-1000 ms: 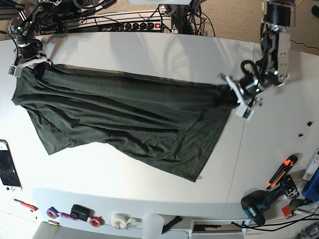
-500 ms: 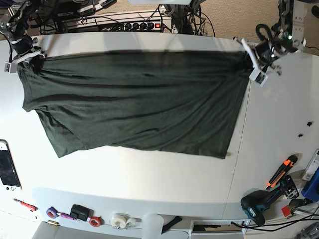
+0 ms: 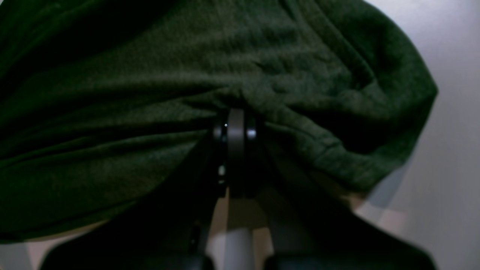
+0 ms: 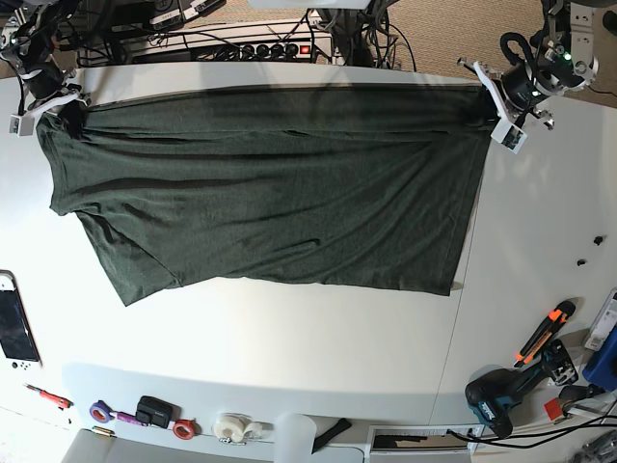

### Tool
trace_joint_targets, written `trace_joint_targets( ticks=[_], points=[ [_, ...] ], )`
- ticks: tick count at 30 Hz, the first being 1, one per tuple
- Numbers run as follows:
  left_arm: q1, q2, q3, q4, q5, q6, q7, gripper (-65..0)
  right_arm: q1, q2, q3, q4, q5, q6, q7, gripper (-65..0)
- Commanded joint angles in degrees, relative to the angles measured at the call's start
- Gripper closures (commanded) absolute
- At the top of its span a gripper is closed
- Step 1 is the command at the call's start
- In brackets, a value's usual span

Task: Layout the t-shirt on the table in an organized manner, then fold the t-shirt properly
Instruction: 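Release the shirt and lift both grippers away from it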

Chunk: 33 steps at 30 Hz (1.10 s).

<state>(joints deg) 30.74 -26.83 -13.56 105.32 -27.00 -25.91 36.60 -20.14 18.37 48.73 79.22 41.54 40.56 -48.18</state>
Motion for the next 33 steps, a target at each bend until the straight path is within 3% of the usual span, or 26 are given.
trace_joint_targets(
  ticks=[1, 3, 5, 8, 10, 20, 28, 33],
  points=[
    [-0.2, -0.6, -0.2, 0.0, 1.8, 1.4, 2.4, 0.0, -0.3, 1.4, 0.4, 0.5, -0.8, -0.6, -1.1, 0.0],
    [-1.3, -0.6, -0.2, 0.0, 0.7, 2.2, 2.5, 0.0, -0.3, 1.4, 0.4, 0.5, -0.3, -0.6, -1.1, 0.0],
    [-2.4, -0.6, -0.2, 0.0, -0.3, 2.1, 2.6, -7.3, -0.1, 1.4, 0.4, 0.5, 0.1, -0.6, -1.2, 0.0],
    [-3.3, -0.7, -0.2, 0.0, -0.9, 2.1, 2.8, -18.6, 0.0, 1.5, 0.4, 0.5, 1.9, -0.6, -1.4, -13.3],
    [-3.5, -0.7, -0.2, 0.0, -1.0, 2.1, 2.8, -21.0, 0.0, 1.7, 0.5, 0.7, 3.1, -0.6, -1.3, -19.2],
    [-4.2, -0.7, -1.0, 6.1, -2.6, 2.1, 2.8, -21.1, 0.0, 2.8, 2.8, 10.4, 5.8, -0.6, -2.9, -20.2],
    [-8.0, -1.2, -14.1, 17.2, -3.5, 2.2, 3.4, -21.1, 1.0, 2.8, 9.8, 24.8, 5.8, -0.6, -2.8, -20.1],
    [-12.5, -1.3, -21.1, 17.4, -6.7, 2.4, 3.4, -21.1, 6.0, 3.5, 10.8, 26.4, 3.0, -0.6, -2.5, -20.1]
  ],
)
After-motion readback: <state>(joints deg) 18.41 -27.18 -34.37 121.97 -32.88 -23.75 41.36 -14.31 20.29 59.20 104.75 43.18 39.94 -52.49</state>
